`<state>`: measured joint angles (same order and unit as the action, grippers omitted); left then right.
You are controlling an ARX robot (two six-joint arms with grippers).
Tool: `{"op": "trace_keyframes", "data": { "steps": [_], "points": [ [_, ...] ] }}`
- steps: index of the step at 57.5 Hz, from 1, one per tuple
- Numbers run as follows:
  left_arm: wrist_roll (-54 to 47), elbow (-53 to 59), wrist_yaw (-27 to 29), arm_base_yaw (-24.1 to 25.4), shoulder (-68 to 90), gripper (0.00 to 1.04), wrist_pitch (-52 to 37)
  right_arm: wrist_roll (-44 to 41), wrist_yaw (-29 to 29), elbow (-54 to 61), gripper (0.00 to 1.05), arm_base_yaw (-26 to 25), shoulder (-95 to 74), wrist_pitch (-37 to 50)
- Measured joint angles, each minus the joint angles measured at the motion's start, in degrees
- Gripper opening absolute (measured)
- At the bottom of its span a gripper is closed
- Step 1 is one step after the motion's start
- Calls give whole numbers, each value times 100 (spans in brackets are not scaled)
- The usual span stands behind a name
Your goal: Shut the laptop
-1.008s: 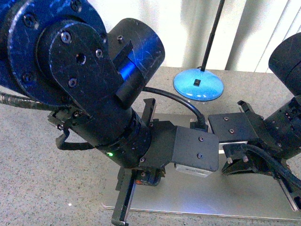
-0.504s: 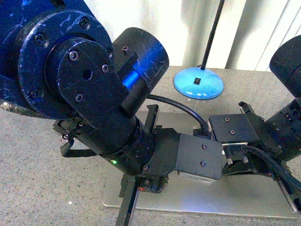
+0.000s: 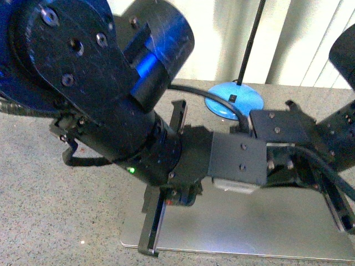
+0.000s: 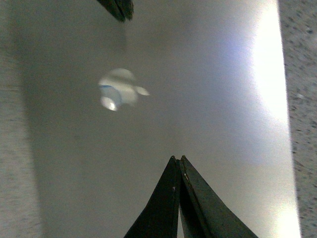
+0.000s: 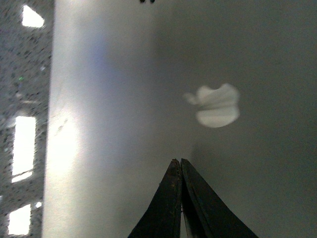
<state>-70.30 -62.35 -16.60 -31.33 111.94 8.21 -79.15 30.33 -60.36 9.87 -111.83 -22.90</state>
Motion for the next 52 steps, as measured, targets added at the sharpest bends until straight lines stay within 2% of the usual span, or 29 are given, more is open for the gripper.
{"op": "trace_keyframes", "data": {
  "steps": [11,18,23,27,38,39,40,42,44,45,46,47,49,50,52],
  "points": [
    [254,90,-13,144,-522,4,-662,398,321,61,3,-59,483,693],
    [684,293,11,295,-988,4,-1189,632,404,304,3,-111,896,1473],
    [1056,516,46,492,-1434,4,-1585,793,221,577,3,-133,1139,2284],
    [1456,826,44,693,-1934,4,-1902,1108,-125,848,3,-201,1318,3351],
    [2546,1661,361,1305,-3134,4,-2559,1886,-428,1298,3,-385,1906,4935],
    [2774,1770,619,1325,-3226,4,-2719,2006,-442,1370,3,-413,2052,5071],
    [3344,2026,1285,1397,-3410,4,-3248,2079,-463,1427,3,-428,2153,5149],
    [3982,2409,2013,1517,-3650,4,-3921,2184,-505,1585,3,-448,2413,5263],
    [4828,2782,2570,1648,-3904,4,-4430,2435,-745,1700,3,-415,2533,5392],
    [5088,2944,2739,1718,-4024,4,-4612,2671,-1156,1856,3,-361,2616,5692],
    [5333,3018,2778,1749,-4079,4,-4682,3128,-1759,2076,3,-317,2712,6096],
    [5563,3163,2835,1818,-4190,4,-4789,3340,-1893,2127,3,-310,2736,6183],
    [5974,3351,2857,1910,-4336,4,-4889,4207,-2710,2500,3,-291,2924,6717],
    [6120,3473,2859,1969,-4430,4,-4937,4319,-2861,2588,3,-291,2979,6815],
    [6343,3644,2824,2033,-4551,4,-4988,5080,-3233,2841,3,-306,3163,6999]
  ]
}}
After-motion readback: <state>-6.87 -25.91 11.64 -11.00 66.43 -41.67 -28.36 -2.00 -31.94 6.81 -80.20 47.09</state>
